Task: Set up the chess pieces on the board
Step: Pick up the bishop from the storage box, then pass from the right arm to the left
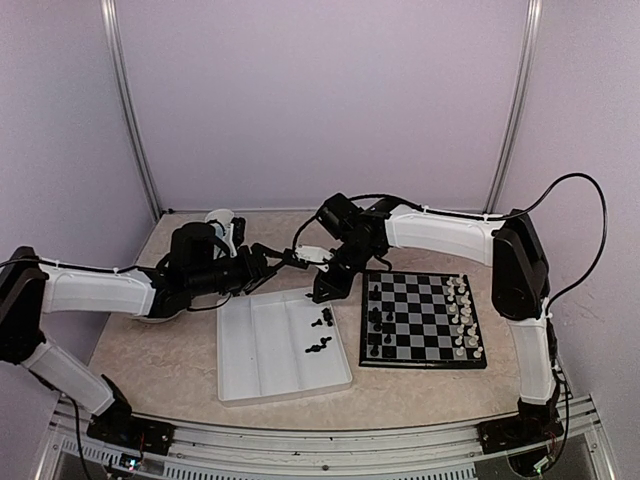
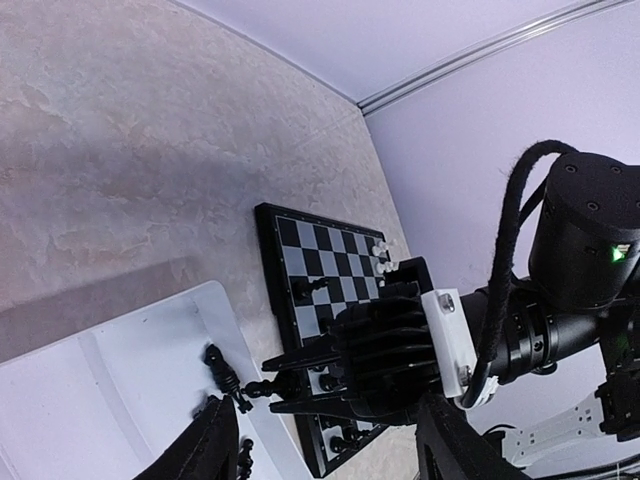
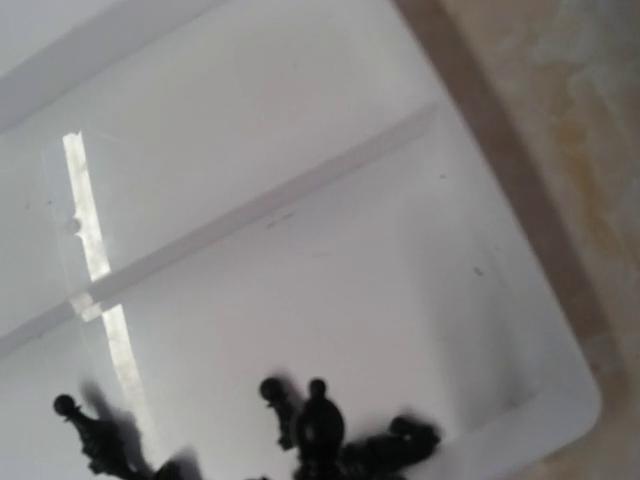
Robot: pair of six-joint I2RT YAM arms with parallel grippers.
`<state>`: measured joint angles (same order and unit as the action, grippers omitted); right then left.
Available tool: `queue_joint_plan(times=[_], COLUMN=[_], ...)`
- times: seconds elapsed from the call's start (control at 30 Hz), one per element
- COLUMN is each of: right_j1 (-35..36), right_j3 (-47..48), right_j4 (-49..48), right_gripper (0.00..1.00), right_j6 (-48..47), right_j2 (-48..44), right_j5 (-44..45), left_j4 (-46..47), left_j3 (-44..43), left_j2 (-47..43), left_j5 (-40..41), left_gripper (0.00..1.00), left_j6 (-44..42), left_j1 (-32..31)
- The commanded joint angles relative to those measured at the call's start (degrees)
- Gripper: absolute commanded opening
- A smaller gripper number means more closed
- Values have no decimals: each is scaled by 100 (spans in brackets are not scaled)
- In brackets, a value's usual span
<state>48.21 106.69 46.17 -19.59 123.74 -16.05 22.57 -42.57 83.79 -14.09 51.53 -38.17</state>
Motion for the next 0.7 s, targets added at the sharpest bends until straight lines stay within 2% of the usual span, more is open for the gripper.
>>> queue_joint_plan(times=[0.0, 0.13, 0.3, 0.47, 0.67], right_j1=[73, -76, -100, -104, -86], right_j3=[24, 20, -94, -146, -165], right_j4=[-397, -415, -495, -592, -532], right_gripper=[1, 1, 1, 2, 3], right_j6=[-141, -155, -278, -291, -340], right_j2=[-305, -368, -610, -804, -869], right_j5=[-370, -385, -447, -635, -784], left_j4=[496, 249, 642, 1422, 2220], left_j3=[273, 432, 1036, 1236, 1013], left_j2=[-286, -1033, -1623, -1073, -173], left_j5=[-287, 190, 593, 367, -196], left_gripper=[61, 64, 68, 67, 63], left_j6=[-45, -567, -75, 596, 1007], left_j1=[-88, -213, -169, -243, -366])
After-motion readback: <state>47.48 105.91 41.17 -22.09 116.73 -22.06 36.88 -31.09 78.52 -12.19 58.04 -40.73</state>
